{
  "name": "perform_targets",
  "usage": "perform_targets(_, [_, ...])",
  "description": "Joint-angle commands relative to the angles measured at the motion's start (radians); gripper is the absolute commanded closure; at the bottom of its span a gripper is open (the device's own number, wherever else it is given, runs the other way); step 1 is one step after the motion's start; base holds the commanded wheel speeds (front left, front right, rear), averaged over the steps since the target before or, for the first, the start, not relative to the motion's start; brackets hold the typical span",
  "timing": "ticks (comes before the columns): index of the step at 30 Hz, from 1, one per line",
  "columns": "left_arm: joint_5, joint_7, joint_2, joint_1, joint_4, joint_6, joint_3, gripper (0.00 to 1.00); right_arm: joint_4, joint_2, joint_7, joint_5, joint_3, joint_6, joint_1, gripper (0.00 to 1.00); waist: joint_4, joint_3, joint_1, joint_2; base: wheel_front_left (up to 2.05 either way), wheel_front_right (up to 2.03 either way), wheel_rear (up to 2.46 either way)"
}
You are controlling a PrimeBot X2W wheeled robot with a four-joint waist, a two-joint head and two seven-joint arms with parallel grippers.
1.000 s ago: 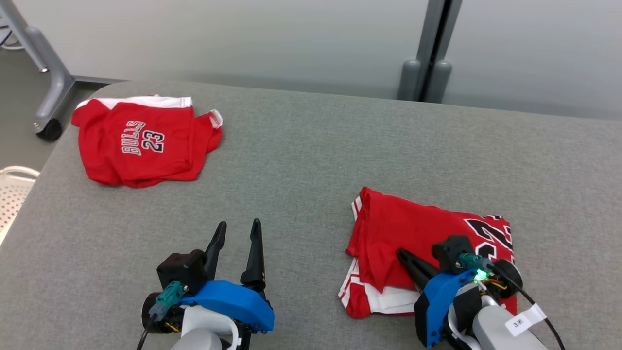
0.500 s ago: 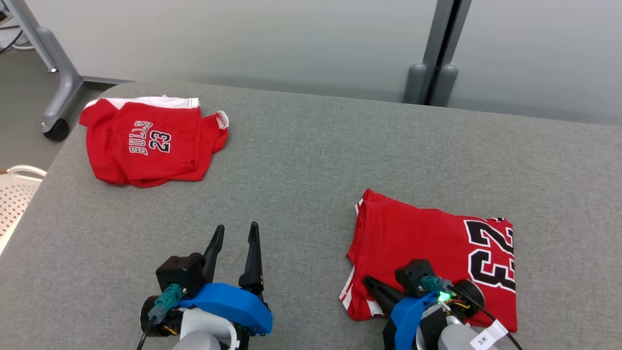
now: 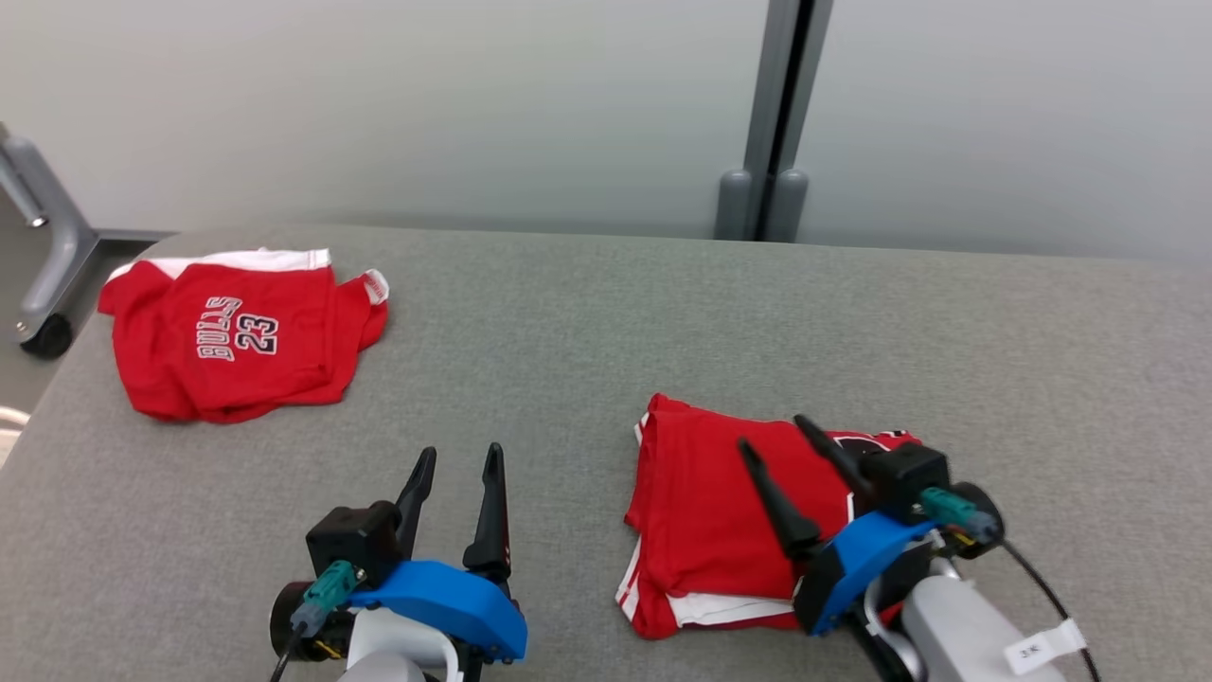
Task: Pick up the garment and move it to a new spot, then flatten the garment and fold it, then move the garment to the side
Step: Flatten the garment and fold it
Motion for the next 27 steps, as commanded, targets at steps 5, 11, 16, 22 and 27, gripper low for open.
perform_targets(5, [0.016,-0.021,-0.012,-0.028,0.024,-0.010,0.023,0.00,-0.089,-0.005,-0.017,-0.112,-0.176,0.000,0.074,0.00,-0.053,-0.033,0.0001,0.0001,0.00,0.00,0.00])
perform_targets(11, [0.035,-0.031,-0.018,-0.008,0.057,-0.021,0.051,0.00,-0.194,0.023,-0.010,-0.183,-0.323,0.000,0.162,0.00,-0.076,-0.043,0.0001,0.0001,0.00,0.00,0.00])
perform_targets(16, [0.057,-0.034,-0.025,0.027,0.075,-0.028,0.110,0.00,-0.297,0.048,0.019,-0.211,-0.406,0.000,0.250,0.00,-0.089,-0.048,0.0001,0.0001,0.00,0.00,0.00])
perform_targets(22, [0.103,-0.034,-0.028,0.088,0.069,-0.041,0.171,0.00,-0.380,0.054,0.051,-0.190,-0.429,0.000,0.325,0.00,-0.098,-0.049,0.0001,0.0001,0.00,0.00,0.00])
perform_targets(27, [0.136,-0.034,-0.022,0.113,0.075,-0.046,0.205,0.00,-0.405,0.054,0.062,-0.154,-0.430,0.000,0.349,0.00,-0.099,-0.047,0.0001,0.0001,0.00,0.00,0.00])
